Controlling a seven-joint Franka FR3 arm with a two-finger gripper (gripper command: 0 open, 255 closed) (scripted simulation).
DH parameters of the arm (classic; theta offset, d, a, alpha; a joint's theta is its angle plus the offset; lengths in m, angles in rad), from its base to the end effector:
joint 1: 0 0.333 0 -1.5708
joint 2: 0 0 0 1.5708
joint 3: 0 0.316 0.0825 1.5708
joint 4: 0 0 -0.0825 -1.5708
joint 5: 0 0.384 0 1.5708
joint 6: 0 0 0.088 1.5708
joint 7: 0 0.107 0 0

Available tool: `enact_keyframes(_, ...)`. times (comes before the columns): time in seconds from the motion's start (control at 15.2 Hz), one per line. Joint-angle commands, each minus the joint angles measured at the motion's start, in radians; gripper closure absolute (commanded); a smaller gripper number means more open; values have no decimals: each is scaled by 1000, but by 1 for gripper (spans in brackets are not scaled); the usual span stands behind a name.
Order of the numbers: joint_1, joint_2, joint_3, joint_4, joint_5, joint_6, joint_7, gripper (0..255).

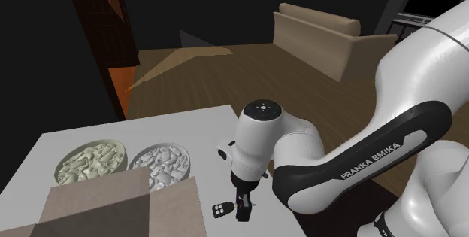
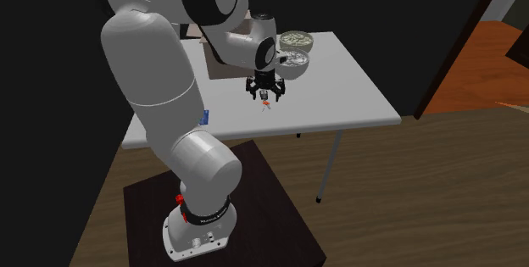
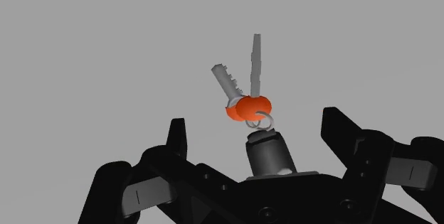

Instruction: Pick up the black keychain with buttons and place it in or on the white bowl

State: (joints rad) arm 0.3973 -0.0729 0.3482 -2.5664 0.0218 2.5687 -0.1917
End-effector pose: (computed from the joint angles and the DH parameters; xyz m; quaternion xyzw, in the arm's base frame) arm 0.3336 0.3057 0.2958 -0.8956 -0.4434 -0.0359 0.0037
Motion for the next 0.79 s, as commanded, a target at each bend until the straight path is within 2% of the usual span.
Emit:
enact_keyframes(0.0, -3, 23, 1, -4, -13, 27, 9, 0)
enact_keyframes(0.46, -2, 23, 1, -4, -13, 26, 9, 0)
enact_keyframes(0.53, -2, 23, 1, -4, -13, 26, 9, 255)
enact_keyframes(0.73, -3, 24, 1, -3, -14, 26, 9, 255)
